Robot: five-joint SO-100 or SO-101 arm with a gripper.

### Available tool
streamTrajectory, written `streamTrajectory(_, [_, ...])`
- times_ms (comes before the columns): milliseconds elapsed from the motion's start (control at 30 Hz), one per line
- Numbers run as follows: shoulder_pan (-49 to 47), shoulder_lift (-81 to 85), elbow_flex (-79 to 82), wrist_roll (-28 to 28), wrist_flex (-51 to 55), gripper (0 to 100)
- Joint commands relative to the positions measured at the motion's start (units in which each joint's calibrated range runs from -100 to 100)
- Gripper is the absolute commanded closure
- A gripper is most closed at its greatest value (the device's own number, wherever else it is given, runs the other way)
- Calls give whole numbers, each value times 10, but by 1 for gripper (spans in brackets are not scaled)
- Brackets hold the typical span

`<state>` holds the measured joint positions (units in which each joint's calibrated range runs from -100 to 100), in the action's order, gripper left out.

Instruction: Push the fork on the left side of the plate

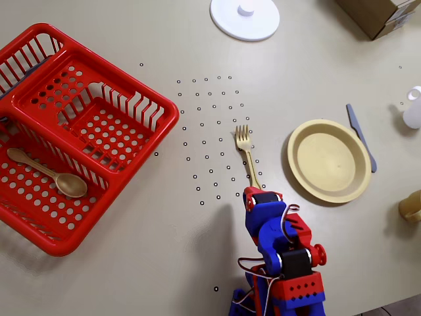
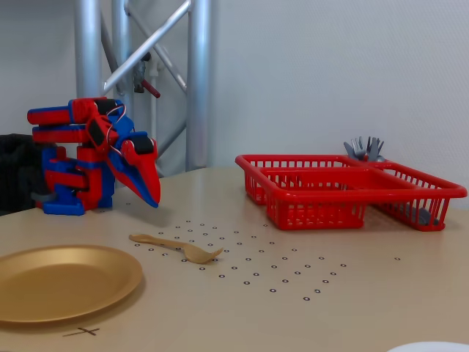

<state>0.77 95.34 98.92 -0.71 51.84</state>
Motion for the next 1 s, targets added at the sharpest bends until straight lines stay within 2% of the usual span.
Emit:
streamTrajectory(0, [-12,3,8,-11,-3,100])
streamTrajectory(133, [-22,-70,-34,-38,-5,100])
streamTrajectory(367, [-35,-267,-189,-48,-29,100])
streamTrajectory(633, [-44,-476,-360,-32,-57,100])
streamTrajectory(967, [-49,-653,-485,-16,-90,100])
